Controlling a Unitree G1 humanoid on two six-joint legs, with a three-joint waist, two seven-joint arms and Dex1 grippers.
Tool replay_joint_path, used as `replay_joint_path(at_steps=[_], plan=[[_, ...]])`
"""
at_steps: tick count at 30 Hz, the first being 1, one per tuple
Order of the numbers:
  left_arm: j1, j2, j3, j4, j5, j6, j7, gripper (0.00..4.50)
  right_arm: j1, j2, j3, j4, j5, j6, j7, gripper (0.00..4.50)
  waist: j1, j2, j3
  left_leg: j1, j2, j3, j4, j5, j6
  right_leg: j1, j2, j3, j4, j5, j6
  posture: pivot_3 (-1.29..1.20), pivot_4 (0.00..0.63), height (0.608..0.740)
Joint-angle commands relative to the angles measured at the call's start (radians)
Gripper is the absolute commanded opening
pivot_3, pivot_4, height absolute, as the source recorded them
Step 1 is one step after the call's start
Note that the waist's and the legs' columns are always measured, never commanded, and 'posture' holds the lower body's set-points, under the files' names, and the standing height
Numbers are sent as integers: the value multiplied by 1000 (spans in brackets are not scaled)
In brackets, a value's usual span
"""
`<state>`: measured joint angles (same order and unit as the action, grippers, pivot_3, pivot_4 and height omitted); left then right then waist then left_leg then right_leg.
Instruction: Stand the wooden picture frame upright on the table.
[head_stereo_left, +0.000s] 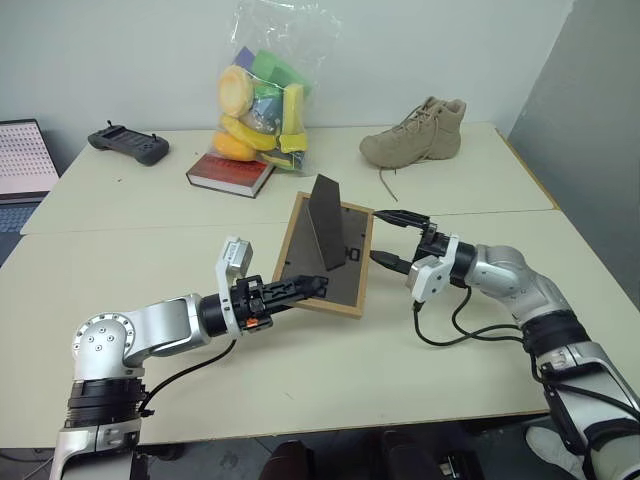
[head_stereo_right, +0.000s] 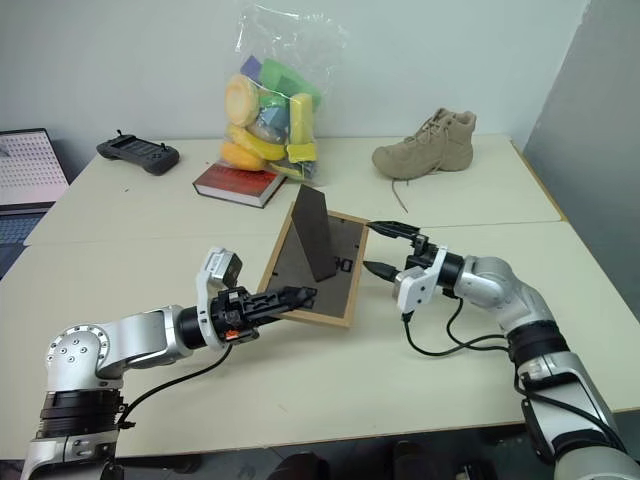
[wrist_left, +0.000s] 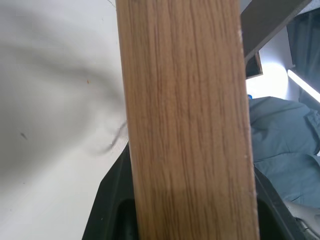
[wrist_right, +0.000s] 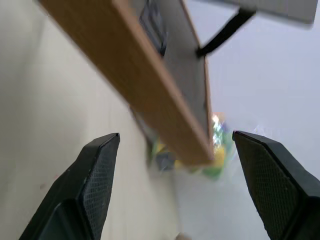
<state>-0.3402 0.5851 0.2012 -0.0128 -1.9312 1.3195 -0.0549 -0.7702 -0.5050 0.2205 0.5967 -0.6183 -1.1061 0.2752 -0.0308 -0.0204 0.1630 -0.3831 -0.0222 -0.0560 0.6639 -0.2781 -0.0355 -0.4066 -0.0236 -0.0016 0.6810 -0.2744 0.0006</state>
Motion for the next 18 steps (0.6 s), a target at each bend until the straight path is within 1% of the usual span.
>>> replay_joint_path(at_steps=[1,4,7,14,16,18], plan=[[15,5,-3,-71,-41,-28,-23,1310,-71,31,21,21,-134,-65,-206,3829,1,0,0,0,0,0,0,0,0,0,0,0,0,0,0,0,150,740],[21,7,-5,-81,-41,-40,-26,1310,-103,34,62,60,-191,-97,-277,3829,1,0,0,0,0,1,0,0,0,0,0,1,0,0,0,0,150,740],[23,7,-2,-86,-41,-47,-30,1310,-125,22,92,94,-234,-100,-340,3353,4,0,0,0,0,1,0,0,0,0,0,1,0,0,0,0,150,740],[52,22,-9,-129,-41,-67,-48,1310,-152,-10,130,97,-310,-69,-473,1679,1,0,0,1,0,2,0,0,0,0,0,4,0,0,0,0,150,740],[54,25,-9,-138,-41,-76,-58,2007,-156,-19,140,92,-333,-53,-506,1644,1,-1,0,2,0,2,0,0,0,0,1,4,1,0,0,0,150,740],[54,29,-5,-142,-41,-87,-59,2331,-162,-27,149,93,-341,-48,-524,1474,1,-1,0,1,0,3,0,0,0,0,1,4,1,0,0,0,150,740]])
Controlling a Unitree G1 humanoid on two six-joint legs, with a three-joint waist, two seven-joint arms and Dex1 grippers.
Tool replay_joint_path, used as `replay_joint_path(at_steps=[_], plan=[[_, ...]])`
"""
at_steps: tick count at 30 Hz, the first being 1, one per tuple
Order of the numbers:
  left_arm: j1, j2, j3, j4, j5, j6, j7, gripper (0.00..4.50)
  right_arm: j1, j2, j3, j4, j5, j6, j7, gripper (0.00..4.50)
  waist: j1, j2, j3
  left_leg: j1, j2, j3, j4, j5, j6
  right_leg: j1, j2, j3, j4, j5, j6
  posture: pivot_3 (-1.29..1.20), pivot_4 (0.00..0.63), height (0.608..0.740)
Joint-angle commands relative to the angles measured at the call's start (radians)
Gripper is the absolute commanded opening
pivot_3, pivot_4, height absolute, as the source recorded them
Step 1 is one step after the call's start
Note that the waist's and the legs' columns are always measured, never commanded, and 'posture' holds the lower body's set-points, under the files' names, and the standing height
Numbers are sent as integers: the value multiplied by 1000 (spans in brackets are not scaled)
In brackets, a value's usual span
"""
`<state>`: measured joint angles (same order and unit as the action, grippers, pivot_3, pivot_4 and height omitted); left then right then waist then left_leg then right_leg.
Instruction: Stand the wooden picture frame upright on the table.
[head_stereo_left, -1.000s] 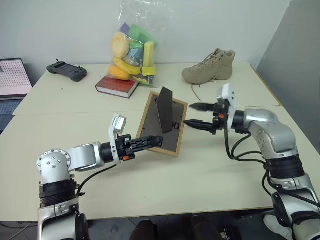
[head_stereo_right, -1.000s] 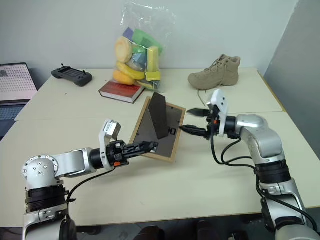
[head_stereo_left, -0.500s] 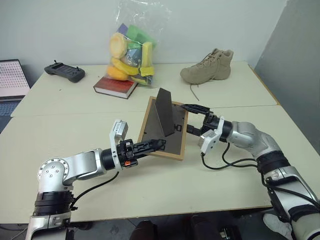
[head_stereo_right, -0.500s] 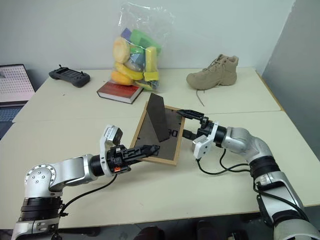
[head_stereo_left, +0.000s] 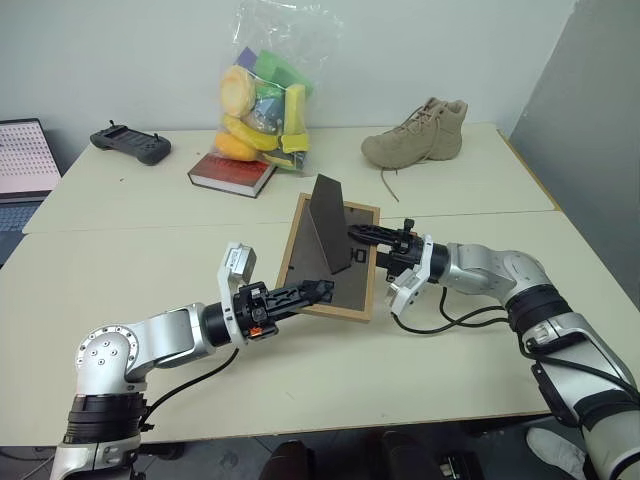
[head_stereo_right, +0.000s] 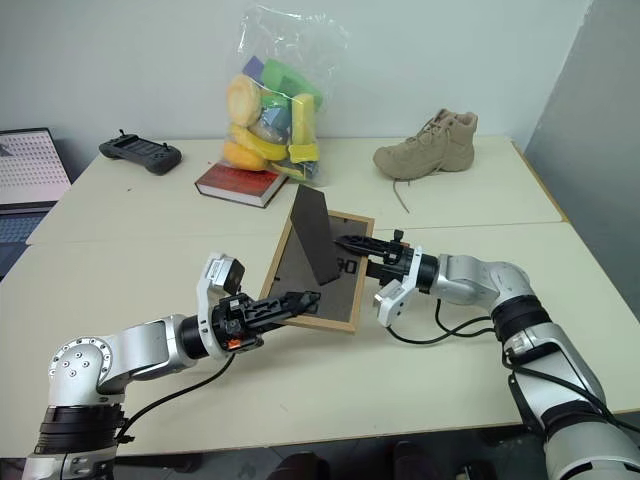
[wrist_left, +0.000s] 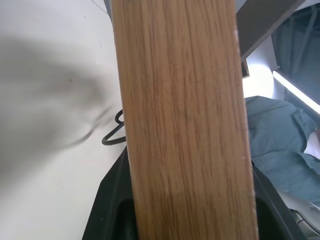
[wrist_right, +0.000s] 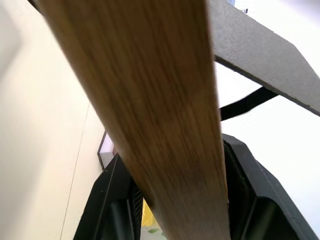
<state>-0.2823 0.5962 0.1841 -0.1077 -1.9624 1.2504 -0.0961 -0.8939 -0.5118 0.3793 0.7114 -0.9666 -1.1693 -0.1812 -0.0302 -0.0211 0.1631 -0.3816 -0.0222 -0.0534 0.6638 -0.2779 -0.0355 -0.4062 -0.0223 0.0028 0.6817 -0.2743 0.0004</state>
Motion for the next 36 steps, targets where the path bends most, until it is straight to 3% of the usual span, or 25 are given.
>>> replay_joint_path(at_steps=[1,3,5,6,8,11,14,17,24,32,33,36], plan=[[-7,27,22,-47,-10,-26,-13,2579,-43,-24,-7,-11,19,10,-65,1325,0,0,0,0,0,1,0,0,0,0,0,1,0,0,0,0,150,740],[-21,60,50,-43,-10,-34,-18,3055,-54,-29,-5,29,70,0,-31,1313,0,0,0,0,0,1,0,0,0,0,0,1,0,0,0,0,150,740],[-46,128,104,-33,-10,-50,-9,3384,-69,-10,-2,122,226,-17,97,1313,-1,-1,1,0,0,1,0,0,0,0,0,1,0,0,0,0,150,740],[-55,166,127,-36,-10,-61,2,3481,-73,3,-1,164,319,-17,182,1313,-2,-3,2,0,0,1,0,0,0,0,0,1,0,0,0,0,150,740],[-63,235,177,-75,-10,-99,32,3962,-50,53,-5,197,624,80,507,1313,-3,-5,3,1,2,1,-1,0,0,0,1,1,0,0,0,0,150,740],[-15,323,218,-234,48,-131,65,4477,-14,137,-66,113,995,431,955,1312,-10,-8,5,1,3,1,0,0,1,1,1,1,-2,0,0,0,150,740],[33,344,196,-400,236,-180,84,4500,-16,200,-144,11,1246,888,1209,1311,-7,-6,7,0,3,1,0,-2,3,1,1,2,-4,0,0,0,150,740],[70,318,143,-532,463,-254,94,4500,-49,234,-207,-35,1374,1246,1288,1311,2,-6,7,-1,3,0,-1,-3,4,0,0,1,-3,0,0,0,150,740],[225,224,-76,-639,1040,-493,32,4500,-109,304,-272,154,1356,1419,1292,1311,4,-4,8,0,2,0,-2,-3,5,-1,0,0,-1,1,-1,0,150,740],[309,95,-136,-612,1224,-594,-31,4500,-53,352,-298,219,1286,1325,1268,1311,3,-4,8,-2,1,2,-2,-4,6,-2,0,2,-1,1,-1,0,150,740],[313,89,-134,-611,1235,-597,-40,4500,-47,354,-300,216,1281,1318,1266,2015,3,-4,8,-1,1,2,-2,-4,6,-2,0,2,-1,1,-1,0,150,740],[314,78,-123,-597,1253,-597,-77,4500,-16,346,-296,192,1256,1293,1281,2628,3,-4,8,-1,1,2,-2,-5,8,-2,0,2,0,1,-1,0,150,740]])
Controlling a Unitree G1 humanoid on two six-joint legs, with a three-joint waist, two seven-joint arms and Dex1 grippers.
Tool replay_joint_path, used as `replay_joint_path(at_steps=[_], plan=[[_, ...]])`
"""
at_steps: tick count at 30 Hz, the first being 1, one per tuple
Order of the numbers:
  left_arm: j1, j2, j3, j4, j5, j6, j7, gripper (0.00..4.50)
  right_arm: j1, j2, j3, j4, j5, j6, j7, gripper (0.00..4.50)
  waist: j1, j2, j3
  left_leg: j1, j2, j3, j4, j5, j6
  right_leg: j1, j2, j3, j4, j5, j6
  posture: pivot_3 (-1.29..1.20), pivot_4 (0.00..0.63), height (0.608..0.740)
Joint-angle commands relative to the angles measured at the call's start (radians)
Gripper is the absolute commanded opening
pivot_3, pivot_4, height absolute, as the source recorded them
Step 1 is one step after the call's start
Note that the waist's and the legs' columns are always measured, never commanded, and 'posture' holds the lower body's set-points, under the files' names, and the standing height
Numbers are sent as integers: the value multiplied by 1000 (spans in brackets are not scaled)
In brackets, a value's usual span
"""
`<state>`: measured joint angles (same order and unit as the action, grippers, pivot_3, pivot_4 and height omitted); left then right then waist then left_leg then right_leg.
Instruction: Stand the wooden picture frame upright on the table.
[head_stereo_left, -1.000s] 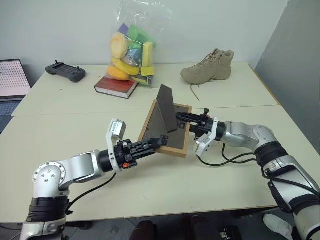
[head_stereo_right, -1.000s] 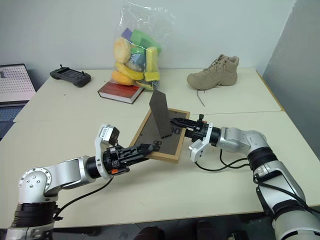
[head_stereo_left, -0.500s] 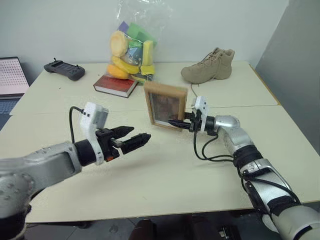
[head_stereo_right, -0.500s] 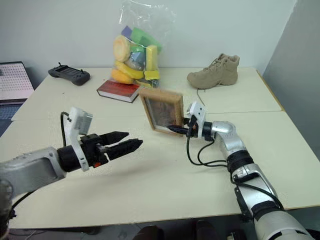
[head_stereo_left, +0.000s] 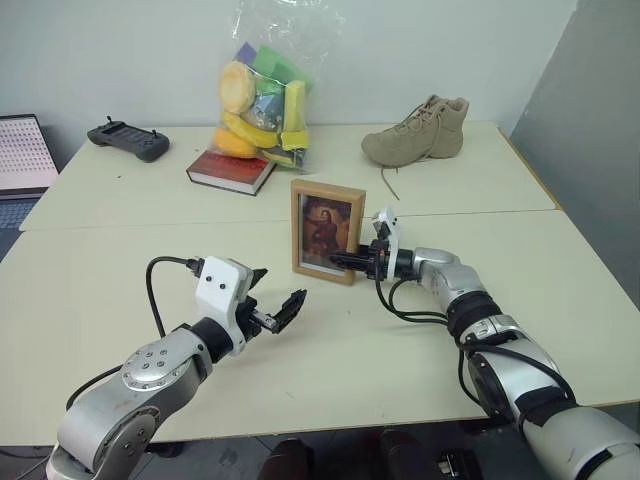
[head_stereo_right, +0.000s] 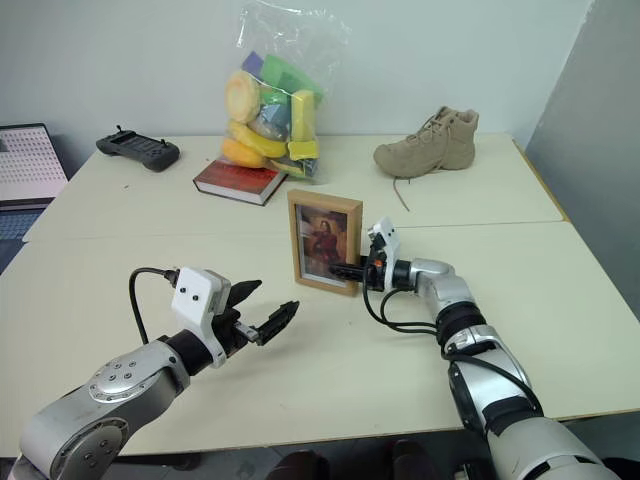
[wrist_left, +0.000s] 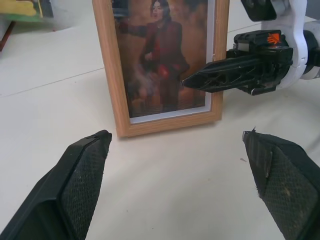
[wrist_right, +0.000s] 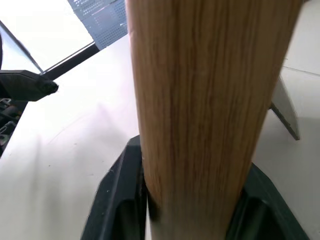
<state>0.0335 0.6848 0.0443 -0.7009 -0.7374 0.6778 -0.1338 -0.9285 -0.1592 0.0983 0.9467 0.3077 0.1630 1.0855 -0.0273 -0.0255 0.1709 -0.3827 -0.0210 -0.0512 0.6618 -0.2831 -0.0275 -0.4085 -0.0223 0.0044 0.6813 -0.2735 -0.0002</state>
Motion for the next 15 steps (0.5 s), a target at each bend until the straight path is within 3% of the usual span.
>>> replay_joint_path(at_steps=[1,8,11,15], plan=[[-2,-14,22,0,31,-23,-50,4500,26,-8,-14,-51,-24,-43,19,2876,1,0,0,0,0,0,0,0,0,0,0,0,0,0,0,0,150,740],[-92,-1,71,99,35,-7,-147,4500,148,-108,11,-208,-98,-75,20,4430,4,0,0,0,0,-1,0,0,0,1,0,-1,0,0,0,0,150,740],[-144,17,118,155,-25,40,-204,4500,234,-210,43,-344,-154,-89,43,4487,9,0,0,0,0,-2,1,0,0,2,0,-2,-1,0,0,0,150,740],[-205,134,169,258,-109,145,-378,4500,344,-373,18,-638,-91,30,138,4487,6,1,1,-1,0,-3,1,0,0,1,0,-4,-1,0,1,0,150,740]])
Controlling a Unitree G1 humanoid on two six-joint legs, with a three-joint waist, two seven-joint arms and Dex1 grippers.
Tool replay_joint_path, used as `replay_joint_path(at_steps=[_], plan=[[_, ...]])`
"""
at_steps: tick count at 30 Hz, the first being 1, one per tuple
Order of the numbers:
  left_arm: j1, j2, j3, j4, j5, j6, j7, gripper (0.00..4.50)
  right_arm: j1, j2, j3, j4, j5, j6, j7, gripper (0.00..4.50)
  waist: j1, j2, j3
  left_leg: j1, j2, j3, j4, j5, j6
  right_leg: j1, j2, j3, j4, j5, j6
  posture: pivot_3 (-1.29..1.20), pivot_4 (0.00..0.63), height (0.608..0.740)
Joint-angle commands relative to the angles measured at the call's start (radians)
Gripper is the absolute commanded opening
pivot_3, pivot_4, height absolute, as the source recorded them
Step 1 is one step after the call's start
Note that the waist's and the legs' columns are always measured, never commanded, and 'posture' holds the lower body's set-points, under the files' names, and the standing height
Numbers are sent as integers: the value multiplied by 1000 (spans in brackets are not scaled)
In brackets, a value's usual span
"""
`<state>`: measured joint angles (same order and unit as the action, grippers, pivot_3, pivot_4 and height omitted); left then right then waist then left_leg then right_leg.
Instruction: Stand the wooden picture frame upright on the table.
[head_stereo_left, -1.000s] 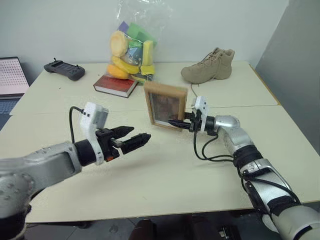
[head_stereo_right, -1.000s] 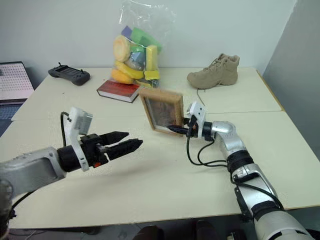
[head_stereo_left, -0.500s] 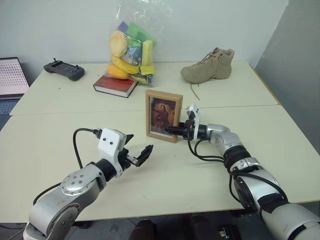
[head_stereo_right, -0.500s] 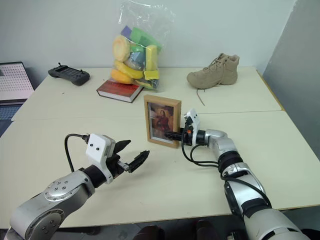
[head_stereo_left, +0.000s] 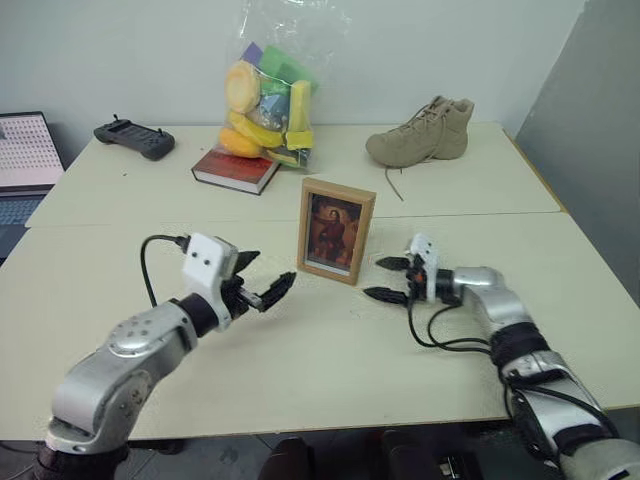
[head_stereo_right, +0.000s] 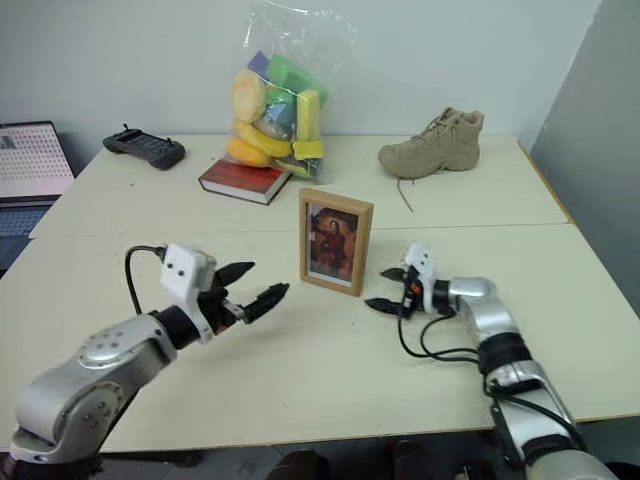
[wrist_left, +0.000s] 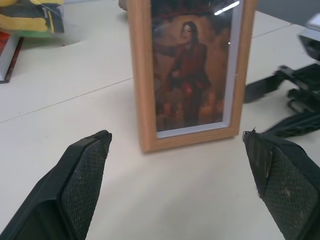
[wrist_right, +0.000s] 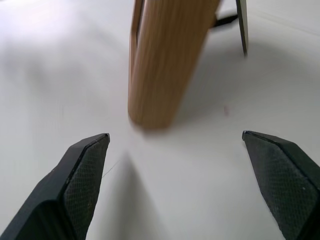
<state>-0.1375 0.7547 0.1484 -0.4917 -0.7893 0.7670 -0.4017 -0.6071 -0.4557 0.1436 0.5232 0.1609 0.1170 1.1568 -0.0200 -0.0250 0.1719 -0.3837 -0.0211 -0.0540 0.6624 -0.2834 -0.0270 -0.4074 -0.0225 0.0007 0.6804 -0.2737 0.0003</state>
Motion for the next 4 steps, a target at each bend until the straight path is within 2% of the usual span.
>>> replay_joint_path(at_steps=[1,4], plan=[[-59,93,72,91,-57,61,-148,4500,35,-102,-44,-301,95,145,72,4487,-3,1,1,0,0,0,0,0,0,0,0,0,0,0,0,0,150,740],[-138,172,74,210,-35,66,-261,4500,38,-150,-100,-518,215,355,34,4487,-13,1,1,1,1,-1,0,0,0,0,1,-1,1,0,0,0,150,740]])
